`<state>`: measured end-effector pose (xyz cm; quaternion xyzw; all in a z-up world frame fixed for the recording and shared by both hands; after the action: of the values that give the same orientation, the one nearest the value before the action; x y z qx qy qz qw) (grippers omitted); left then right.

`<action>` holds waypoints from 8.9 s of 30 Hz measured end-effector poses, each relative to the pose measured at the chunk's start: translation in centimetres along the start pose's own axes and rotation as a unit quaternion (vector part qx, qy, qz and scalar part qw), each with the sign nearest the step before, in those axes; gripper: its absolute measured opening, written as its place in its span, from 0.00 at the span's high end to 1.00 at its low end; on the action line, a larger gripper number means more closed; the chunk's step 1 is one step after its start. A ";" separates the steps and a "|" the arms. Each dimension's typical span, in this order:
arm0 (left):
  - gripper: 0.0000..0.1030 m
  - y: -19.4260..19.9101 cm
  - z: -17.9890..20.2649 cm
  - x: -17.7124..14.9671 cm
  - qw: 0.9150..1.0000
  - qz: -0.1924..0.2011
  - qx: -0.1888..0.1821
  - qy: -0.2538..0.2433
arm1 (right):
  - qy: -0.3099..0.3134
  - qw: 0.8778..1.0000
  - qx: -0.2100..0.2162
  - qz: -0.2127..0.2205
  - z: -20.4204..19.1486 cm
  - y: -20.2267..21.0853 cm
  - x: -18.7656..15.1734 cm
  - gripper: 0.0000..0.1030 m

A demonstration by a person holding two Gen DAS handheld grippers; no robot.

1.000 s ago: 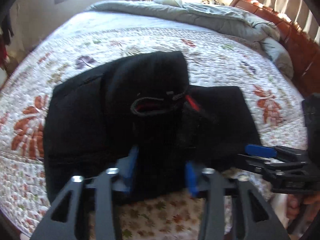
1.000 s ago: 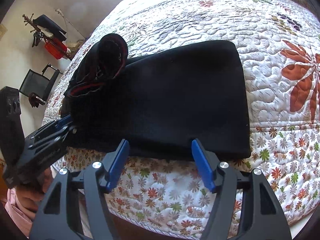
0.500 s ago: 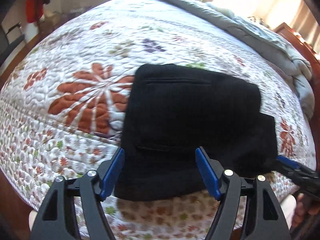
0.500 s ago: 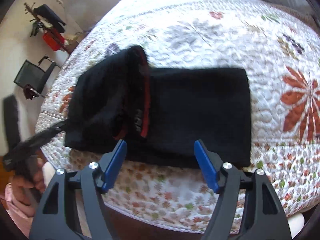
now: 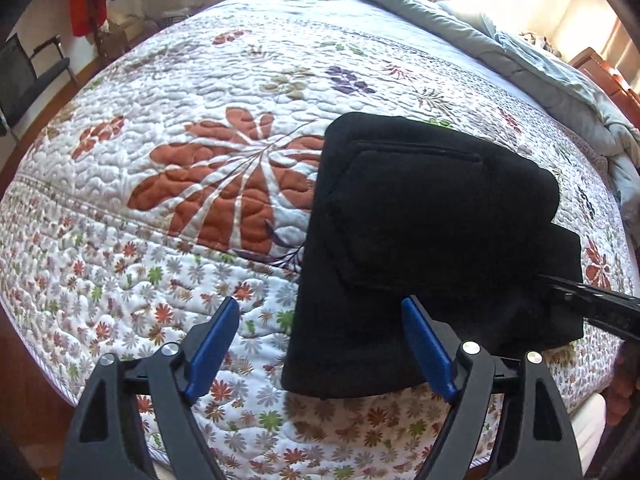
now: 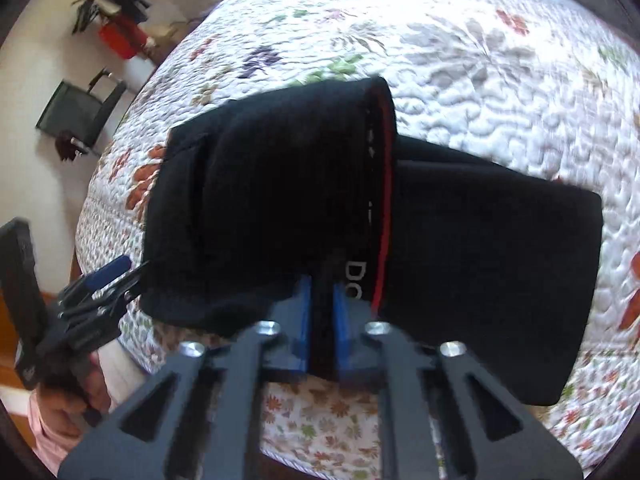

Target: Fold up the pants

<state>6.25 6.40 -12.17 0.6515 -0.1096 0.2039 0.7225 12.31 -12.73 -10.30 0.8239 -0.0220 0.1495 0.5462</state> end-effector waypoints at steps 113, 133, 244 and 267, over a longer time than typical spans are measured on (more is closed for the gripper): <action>0.26 -5.3 8.9 6.7 0.982 -0.091 -0.161 -0.042 | -0.124 0.988 0.064 0.069 17.9 8.9 0.7 0.62; 0.40 -3.7 9.0 -0.4 0.981 -0.107 -0.151 -0.054 | -0.074 0.997 0.029 0.023 14.8 8.8 -5.6 0.98; 0.70 1.3 5.8 3.9 0.970 -0.032 -0.240 -0.024 | -0.050 0.996 0.005 0.067 14.3 11.9 1.0 0.71; 0.46 -9.7 10.1 11.3 0.981 -0.010 -0.169 -0.092 | -0.082 0.995 -0.008 0.052 22.3 2.9 11.6 0.60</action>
<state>21.63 -2.47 -14.84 0.5369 -0.2019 0.1142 0.8111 27.73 -32.61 -12.55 0.8267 -0.1107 0.1099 0.5406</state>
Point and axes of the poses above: each gripper's, at about its wrist camera, not at the fingertips, and y roughly against the way its jaws point, z to its right, x to its top, the point moved 5 cm from there along -y, roughly the way its jaws point, and after that the axes turned 3 degrees about -y, right-handed, at the moved point
